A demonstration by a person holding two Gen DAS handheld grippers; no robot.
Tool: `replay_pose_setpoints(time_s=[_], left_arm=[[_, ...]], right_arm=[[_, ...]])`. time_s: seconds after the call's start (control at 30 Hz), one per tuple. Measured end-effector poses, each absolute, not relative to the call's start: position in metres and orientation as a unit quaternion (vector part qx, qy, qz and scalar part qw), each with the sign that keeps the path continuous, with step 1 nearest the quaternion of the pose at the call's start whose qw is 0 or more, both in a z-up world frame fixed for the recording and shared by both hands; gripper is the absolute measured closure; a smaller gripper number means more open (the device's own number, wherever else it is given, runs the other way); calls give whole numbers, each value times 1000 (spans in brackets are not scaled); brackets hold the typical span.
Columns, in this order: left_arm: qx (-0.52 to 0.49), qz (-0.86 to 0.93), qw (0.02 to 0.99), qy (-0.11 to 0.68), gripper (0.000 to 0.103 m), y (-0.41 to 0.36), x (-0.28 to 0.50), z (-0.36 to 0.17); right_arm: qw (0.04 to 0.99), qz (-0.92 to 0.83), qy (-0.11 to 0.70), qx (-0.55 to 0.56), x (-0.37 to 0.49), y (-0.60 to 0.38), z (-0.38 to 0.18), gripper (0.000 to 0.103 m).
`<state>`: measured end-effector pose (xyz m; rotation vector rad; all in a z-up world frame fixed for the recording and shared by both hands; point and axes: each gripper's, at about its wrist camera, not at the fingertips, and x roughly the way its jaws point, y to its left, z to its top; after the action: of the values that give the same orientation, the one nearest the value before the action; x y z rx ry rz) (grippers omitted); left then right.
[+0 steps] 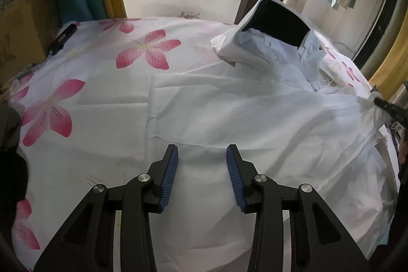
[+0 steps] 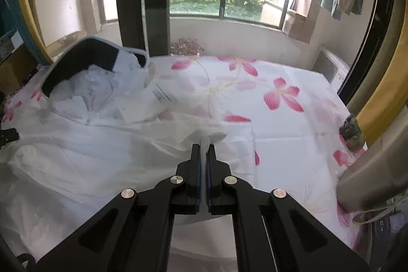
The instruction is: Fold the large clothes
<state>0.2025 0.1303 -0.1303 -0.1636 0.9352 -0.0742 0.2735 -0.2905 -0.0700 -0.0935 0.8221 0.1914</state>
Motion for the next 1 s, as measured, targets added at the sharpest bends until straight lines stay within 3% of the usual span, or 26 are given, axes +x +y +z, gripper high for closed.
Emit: replay_pose_setpoints(time_s=[0.13,0.23,0.3,0.37,0.63,1.0], left_arm=[[-71,-37,892,445,61,129,205,-123],[-63,-49,899,430,61,127,212,-111],[-56,-62,905,416,61,123,223,-98],[-50,-73,909,406,61,118,236,-89],[-18,-108,917,384,61,91,292,-73],[-28,-93,900,426,61,103,332,-108]], right_arm=[[889,85,447,-54,277,-291,-98,99],[881,70,462,-78,279,-292,-104,88],[884,65,455,-87,283,-292,-98,57],[892,71,437,-94,288,-288,-85,37],[901,141,386,-140,340,-238,-46,36],[883,217,379,-174,417,-172,-64,36]])
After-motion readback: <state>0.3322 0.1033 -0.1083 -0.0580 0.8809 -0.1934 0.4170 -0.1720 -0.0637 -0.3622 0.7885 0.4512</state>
